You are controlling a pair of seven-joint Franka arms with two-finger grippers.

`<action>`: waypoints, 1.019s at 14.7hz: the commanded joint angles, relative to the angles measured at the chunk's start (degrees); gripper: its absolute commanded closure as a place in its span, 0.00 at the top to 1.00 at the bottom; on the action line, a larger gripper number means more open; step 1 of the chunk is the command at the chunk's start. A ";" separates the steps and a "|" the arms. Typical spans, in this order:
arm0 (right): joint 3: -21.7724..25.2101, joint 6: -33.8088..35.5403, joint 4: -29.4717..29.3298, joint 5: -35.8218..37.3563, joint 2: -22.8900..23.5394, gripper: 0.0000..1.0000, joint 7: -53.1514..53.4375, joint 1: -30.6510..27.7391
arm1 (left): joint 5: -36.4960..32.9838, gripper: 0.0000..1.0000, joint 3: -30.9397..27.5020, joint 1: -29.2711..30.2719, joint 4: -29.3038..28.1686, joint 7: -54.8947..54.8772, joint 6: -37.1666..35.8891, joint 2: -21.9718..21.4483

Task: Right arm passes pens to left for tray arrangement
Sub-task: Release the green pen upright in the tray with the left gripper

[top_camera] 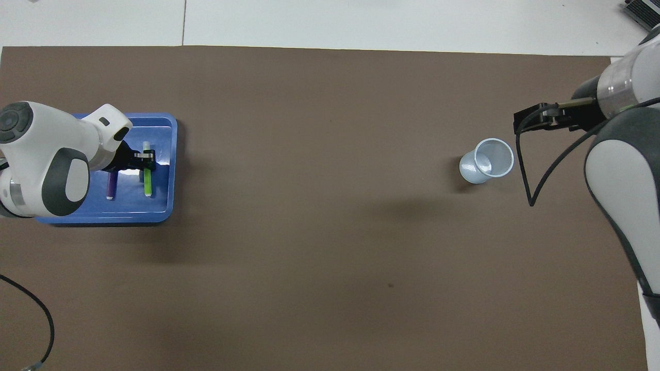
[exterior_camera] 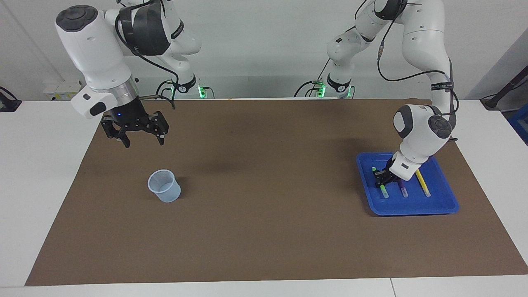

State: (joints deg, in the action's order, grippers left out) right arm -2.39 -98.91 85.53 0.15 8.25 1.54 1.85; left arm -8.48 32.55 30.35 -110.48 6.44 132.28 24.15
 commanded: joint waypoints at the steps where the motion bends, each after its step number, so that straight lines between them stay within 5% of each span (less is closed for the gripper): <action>1: -0.16 2.14 3.15 0.91 -3.24 1.00 -1.45 -0.27 | -1.54 0.07 -0.12 0.32 -0.88 1.20 2.45 -0.15; 2: -0.25 2.84 3.15 0.91 -3.59 1.00 -1.63 -0.35 | -1.54 0.34 -0.12 0.32 -0.88 1.29 2.46 -0.15; 3: -0.25 3.98 3.32 0.91 -4.20 1.00 -2.50 -0.44 | -1.54 0.45 -0.12 0.32 -0.79 2.16 2.37 -0.15; 5: -0.25 6.18 3.33 0.73 -4.65 1.00 -2.68 -0.53 | -1.54 1.00 -0.12 0.50 -0.62 2.00 2.28 -0.15; 15: -0.78 6.98 3.15 -0.06 -5.00 1.00 -2.42 0.26 | -1.54 1.00 -0.03 1.12 4.03 2.08 -4.12 -3.14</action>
State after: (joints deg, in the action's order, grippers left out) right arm -2.92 -91.64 87.14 0.14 4.74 0.43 2.13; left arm -8.72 32.39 31.22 -107.86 7.35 131.80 23.14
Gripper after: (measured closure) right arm 0.000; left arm 0.000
